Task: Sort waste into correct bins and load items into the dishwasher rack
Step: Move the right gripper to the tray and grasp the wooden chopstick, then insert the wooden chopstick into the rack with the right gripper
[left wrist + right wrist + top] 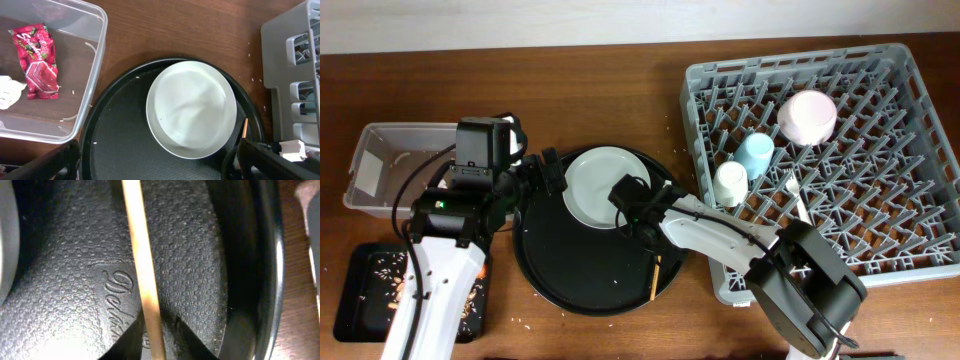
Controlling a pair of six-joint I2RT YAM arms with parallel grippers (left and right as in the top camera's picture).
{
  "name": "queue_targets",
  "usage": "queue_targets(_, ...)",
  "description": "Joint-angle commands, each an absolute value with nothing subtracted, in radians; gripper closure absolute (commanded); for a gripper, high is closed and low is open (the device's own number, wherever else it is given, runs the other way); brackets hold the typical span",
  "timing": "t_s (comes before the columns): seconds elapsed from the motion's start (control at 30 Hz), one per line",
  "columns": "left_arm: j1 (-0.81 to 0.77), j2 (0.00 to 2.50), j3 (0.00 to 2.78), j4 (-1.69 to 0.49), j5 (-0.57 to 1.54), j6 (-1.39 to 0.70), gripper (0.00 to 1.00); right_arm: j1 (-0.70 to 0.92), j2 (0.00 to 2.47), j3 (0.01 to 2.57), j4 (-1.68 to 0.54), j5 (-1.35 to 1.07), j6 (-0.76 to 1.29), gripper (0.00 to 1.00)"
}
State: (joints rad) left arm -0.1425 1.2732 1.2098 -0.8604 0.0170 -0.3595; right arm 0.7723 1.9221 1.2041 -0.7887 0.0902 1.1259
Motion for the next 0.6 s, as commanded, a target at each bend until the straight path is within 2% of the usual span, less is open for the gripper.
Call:
queue_targets(0.0,-0.141,1.266,1.225,-0.859,0.003,-0.358,0.01,0.778,1.953,1.194,-0.785,0.104,1.135,0.8)
queue_targets(0.03,-0.141,1.266,1.225,-0.859,0.003,-0.358,0.01,0.778,1.953,1.194,-0.785,0.083,1.135,0.8)
queue_targets(0.07,-0.141,1.266,1.225,-0.859,0.003,-0.358,0.01,0.778,1.953,1.195,-0.783,0.062,1.135,0.87)
queue_targets(0.17,-0.141,1.266,1.225,-0.859,0.003,-0.358,0.01,0.778,1.951,1.197,-0.781,0.057,1.135,0.96)
queue_targets(0.27,-0.141,1.266,1.225,-0.859,0.003,-0.358,0.01,0.767,1.914,1.238,-0.797,0.057,1.102,0.96)
queue_targets(0.43,-0.141,1.266,1.225,-0.859,0.003,-0.358,0.01,0.749,1.806,1.408,-0.95,0.065,0.852,0.96)
queue_targets(0.5,-0.141,1.266,1.225,-0.859,0.003,-0.358,0.01,0.706,1.766,1.488,-1.055,0.07,0.597,0.96)
queue_targets(0.57,-0.141,1.266,1.225,-0.859,0.003,-0.358,0.01,0.617,1.732,1.605,-1.221,0.225,0.508,0.96)
